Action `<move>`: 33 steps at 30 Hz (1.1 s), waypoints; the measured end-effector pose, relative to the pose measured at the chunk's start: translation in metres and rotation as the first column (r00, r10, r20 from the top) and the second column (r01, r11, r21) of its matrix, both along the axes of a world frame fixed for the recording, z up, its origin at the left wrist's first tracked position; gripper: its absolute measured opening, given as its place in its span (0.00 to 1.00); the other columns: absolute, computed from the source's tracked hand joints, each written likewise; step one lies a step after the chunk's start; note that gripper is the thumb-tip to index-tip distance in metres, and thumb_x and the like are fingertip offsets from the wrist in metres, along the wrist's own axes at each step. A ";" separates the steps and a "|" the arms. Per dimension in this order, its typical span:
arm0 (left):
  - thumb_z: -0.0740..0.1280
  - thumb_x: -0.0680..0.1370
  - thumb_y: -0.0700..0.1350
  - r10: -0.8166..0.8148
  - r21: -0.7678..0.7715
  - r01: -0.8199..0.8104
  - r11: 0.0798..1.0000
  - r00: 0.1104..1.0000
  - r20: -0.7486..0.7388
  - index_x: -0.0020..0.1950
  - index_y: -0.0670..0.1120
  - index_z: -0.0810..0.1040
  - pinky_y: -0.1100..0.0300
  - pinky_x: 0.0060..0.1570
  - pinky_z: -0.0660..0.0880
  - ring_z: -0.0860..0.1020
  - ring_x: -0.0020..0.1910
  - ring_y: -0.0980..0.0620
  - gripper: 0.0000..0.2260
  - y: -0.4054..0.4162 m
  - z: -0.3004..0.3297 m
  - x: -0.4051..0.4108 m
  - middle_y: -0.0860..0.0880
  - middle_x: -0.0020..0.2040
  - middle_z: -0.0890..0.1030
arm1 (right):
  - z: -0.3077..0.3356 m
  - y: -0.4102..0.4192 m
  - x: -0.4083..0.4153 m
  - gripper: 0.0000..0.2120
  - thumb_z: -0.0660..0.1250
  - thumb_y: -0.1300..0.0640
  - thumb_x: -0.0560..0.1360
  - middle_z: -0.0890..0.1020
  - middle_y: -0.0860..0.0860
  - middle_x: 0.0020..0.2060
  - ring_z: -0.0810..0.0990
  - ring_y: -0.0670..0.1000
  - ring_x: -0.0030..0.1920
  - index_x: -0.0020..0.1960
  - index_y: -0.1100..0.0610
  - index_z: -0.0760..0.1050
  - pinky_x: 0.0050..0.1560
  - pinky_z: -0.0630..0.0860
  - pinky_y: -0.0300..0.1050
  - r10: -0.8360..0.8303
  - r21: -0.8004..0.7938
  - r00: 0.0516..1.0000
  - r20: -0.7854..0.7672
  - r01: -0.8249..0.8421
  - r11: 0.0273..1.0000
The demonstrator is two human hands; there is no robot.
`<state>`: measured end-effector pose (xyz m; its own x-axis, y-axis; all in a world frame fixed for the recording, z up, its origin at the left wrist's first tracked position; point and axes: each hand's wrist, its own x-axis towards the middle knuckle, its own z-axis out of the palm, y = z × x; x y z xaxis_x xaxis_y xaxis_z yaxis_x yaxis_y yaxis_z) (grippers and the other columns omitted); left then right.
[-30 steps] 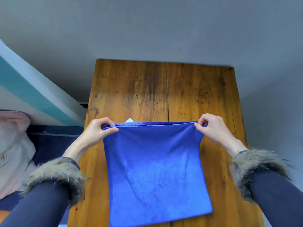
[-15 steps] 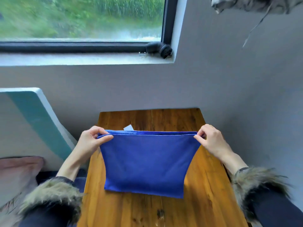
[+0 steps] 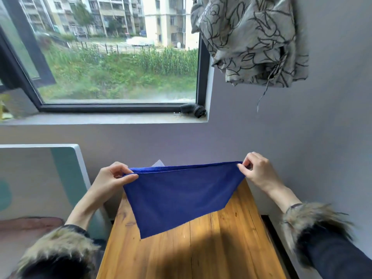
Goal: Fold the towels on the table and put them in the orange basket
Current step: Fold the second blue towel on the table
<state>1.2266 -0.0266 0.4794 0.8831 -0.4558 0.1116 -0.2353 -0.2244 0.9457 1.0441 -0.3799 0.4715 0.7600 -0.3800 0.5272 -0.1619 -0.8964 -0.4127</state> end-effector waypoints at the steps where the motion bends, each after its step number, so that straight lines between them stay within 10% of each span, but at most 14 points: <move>1: 0.71 0.70 0.33 -0.008 -0.047 0.007 0.999 1.000 -0.020 0.36 0.38 0.77 0.73 0.35 0.69 0.74 0.35 0.58 0.05 0.001 0.004 -0.001 0.46 0.41 0.75 | 0.003 0.000 -0.001 0.18 0.75 0.66 0.66 0.67 0.47 0.28 0.67 0.50 0.30 0.31 0.55 0.66 0.34 0.62 0.39 0.005 -0.016 1.000 -0.001 -0.005 1.000; 16: 0.72 0.72 0.40 0.216 -0.207 -0.216 0.954 0.976 -0.023 0.38 0.41 0.78 0.74 0.31 0.70 0.74 0.34 0.56 0.05 0.002 0.014 0.013 0.47 0.36 0.79 | 0.015 0.018 0.001 0.15 0.75 0.55 0.68 0.75 0.48 0.23 0.72 0.43 0.28 0.28 0.56 0.72 0.30 0.66 0.32 -0.073 0.340 0.997 -0.029 0.078 0.937; 26: 0.72 0.72 0.40 0.254 -0.243 -0.257 0.936 0.966 -0.044 0.37 0.41 0.79 0.74 0.30 0.69 0.73 0.28 0.62 0.06 0.005 0.008 0.027 0.56 0.28 0.79 | 0.018 0.023 0.007 0.18 0.76 0.55 0.67 0.74 0.48 0.25 0.72 0.45 0.31 0.26 0.54 0.69 0.31 0.65 0.33 0.009 0.252 1.000 -0.015 -0.005 0.968; 33: 0.71 0.73 0.42 0.274 -0.271 -0.283 0.920 0.959 -0.072 0.38 0.42 0.77 0.67 0.35 0.70 0.72 0.31 0.58 0.06 0.011 0.004 0.038 0.50 0.33 0.77 | 0.035 0.032 0.013 0.08 0.69 0.61 0.74 0.81 0.50 0.34 0.77 0.41 0.34 0.37 0.55 0.77 0.41 0.74 0.34 0.079 0.581 0.994 0.077 -0.109 0.807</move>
